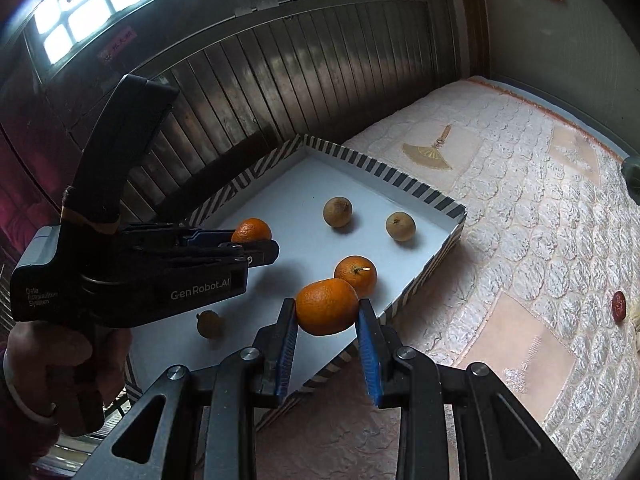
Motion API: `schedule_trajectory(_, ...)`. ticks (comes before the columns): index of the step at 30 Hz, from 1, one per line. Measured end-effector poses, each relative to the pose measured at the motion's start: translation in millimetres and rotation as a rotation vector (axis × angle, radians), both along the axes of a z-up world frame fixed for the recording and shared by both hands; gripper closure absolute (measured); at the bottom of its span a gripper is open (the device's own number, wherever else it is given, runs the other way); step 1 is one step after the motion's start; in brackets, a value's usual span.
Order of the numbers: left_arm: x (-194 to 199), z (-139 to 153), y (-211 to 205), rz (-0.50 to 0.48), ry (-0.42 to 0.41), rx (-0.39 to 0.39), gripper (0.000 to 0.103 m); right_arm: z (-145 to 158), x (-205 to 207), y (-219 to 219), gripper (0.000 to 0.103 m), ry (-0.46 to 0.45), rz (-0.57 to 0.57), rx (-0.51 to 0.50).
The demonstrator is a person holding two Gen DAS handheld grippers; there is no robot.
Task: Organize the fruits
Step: 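Carry both oranges into the white tray and open both grippers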
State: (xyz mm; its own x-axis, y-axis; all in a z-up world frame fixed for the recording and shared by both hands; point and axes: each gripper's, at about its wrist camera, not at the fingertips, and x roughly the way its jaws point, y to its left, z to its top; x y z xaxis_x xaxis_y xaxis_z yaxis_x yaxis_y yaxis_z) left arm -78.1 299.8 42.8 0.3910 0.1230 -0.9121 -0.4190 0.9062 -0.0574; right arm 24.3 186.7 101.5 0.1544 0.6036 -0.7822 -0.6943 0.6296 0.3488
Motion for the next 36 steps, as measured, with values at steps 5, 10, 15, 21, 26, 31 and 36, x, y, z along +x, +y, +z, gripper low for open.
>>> schedule_trajectory(5,-5.8,-6.1,5.3,0.013,0.014,-0.005,0.074,-15.2,-1.6,18.0,0.075,0.031,0.037,-0.022)
schedule_trajectory(10,-8.5,-11.1,7.2,0.019,0.031,-0.002,0.074,-25.4,-3.7,28.7,0.075,0.037,0.068,-0.059)
schedule_trajectory(15,-9.7,-8.9,5.9,0.009,0.021,0.005,0.046,-31.5,-2.3,36.7,0.074,0.029,0.092,-0.08)
schedule_trajectory(21,-11.2,-2.9,4.4,-0.001,0.007,0.033,0.04,-30.2,-6.3,39.1,0.066,0.018,0.111,-0.076)
schedule_trajectory(26,-10.8,2.2,5.2,0.014,-0.002,0.029,0.04,-21.4,-5.5,27.7,0.066,0.011,0.083,-0.049)
schedule_trajectory(31,-4.8,17.3,-5.9,0.01,-0.031,0.042,0.04,-7.3,-0.7,5.1,0.066,-0.006,0.022,-0.01)
schedule_trajectory(36,9.2,29.7,-29.3,-0.026,-0.057,0.053,0.04,2.0,5.9,-18.4,0.066,-0.025,-0.052,-0.008)
